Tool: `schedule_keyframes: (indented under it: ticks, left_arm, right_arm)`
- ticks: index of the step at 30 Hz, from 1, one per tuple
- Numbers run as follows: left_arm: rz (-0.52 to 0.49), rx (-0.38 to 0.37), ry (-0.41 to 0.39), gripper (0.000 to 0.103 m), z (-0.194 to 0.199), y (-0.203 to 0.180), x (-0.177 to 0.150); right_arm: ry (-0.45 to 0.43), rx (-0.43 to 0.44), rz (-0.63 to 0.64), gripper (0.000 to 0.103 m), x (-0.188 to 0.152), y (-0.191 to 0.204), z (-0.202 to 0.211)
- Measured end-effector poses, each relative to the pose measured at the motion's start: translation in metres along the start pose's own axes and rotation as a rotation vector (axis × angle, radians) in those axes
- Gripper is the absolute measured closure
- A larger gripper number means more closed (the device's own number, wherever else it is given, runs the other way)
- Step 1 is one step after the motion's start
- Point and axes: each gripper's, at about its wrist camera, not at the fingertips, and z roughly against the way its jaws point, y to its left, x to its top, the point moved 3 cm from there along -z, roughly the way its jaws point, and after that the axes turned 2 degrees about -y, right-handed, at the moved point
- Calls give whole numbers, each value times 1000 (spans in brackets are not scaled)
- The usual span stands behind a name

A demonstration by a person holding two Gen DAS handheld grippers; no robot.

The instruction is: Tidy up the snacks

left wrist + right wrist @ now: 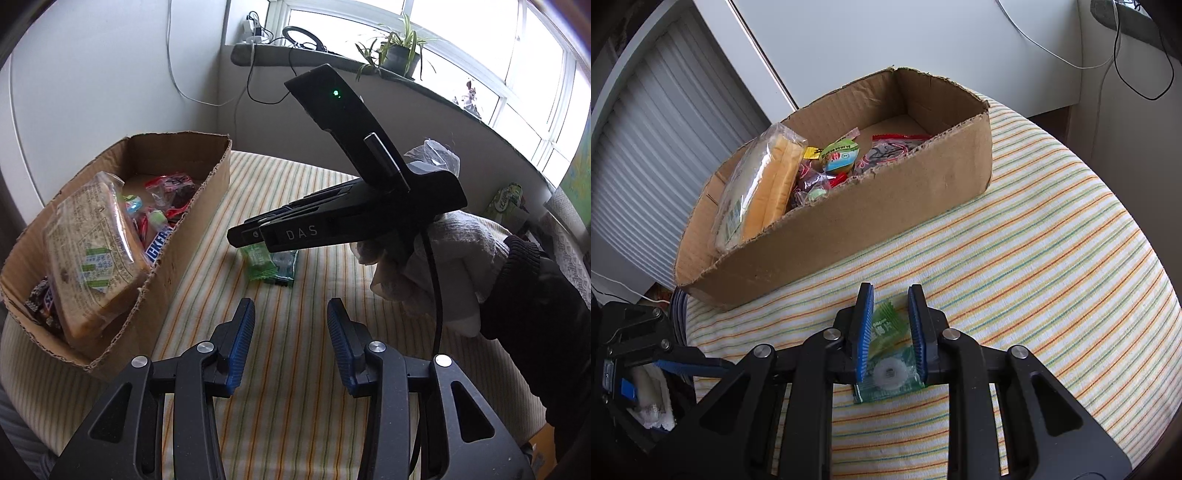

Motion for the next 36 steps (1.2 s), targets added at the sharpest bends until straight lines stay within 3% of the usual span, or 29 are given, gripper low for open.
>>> schedule_keyframes:
  ticks: [13, 18, 23, 26, 27, 29, 31, 36]
  left_arm:
    - [10, 6, 9, 64, -7, 5, -7]
    - [32, -7, 36, 64, -16, 5, -15]
    - [31, -19, 50, 64, -20, -1, -22]
    - [-9, -14, 50, 64, -23, -6, -21]
    - [-19, -11, 47, 64, -25, -7, -19]
    - [-38, -17, 39, 63, -28, -10, -15]
    - [-53, -27, 37, 63, -33, -14, -12]
    - [-120, -34, 58, 58, -51, -27, -11]
  right_arm:
    - [53, -16, 70, 87, -44, 18, 26]
    - [96, 74, 63, 87, -51, 26, 27]
    - [32, 82, -10, 87, -54, 17, 44]
    - [-34, 35, -37, 87, -53, 5, 61]
    - [-48, 11, -47, 85, -49, 1, 61]
    - [-53, -15, -45, 72, -44, -2, 62]
    - [-66, -44, -8, 47, -35, 1, 54]
    - [-38, -77, 111, 44, -28, 8, 40]
